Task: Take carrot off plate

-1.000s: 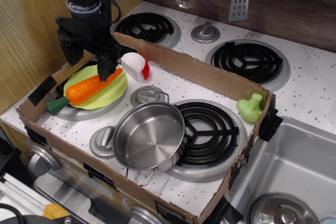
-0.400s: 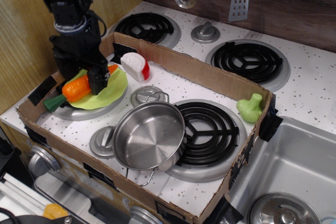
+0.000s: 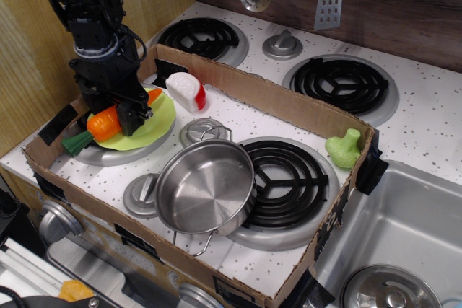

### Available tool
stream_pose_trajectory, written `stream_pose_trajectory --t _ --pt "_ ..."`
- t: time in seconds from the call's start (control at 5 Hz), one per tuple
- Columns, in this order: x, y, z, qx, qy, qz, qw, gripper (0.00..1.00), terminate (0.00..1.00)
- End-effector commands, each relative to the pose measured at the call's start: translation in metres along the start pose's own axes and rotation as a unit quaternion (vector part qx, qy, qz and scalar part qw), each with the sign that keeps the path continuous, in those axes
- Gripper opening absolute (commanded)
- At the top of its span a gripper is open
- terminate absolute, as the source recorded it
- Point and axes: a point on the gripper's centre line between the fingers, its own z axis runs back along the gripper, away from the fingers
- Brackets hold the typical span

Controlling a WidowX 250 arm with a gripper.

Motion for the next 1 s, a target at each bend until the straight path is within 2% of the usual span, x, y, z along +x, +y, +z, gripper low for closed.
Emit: stream_pose_trajectory --t 0.0,0.2,0.4,0.8 --pt "0.01 0.003 0.026 0.029 0.002 -0.01 0.9995 0.0 0.0" --pt "0.023 -0.001 0.047 0.049 0.013 -0.027 0.9983 0.0 0.0" --pt "0.038 -0.012 0.078 0.084 0.016 -0.019 0.9961 0.0 0.0" --pt "0.054 -0.074 0.109 0.075 0.027 0.037 0.9961 0.0 0.0"
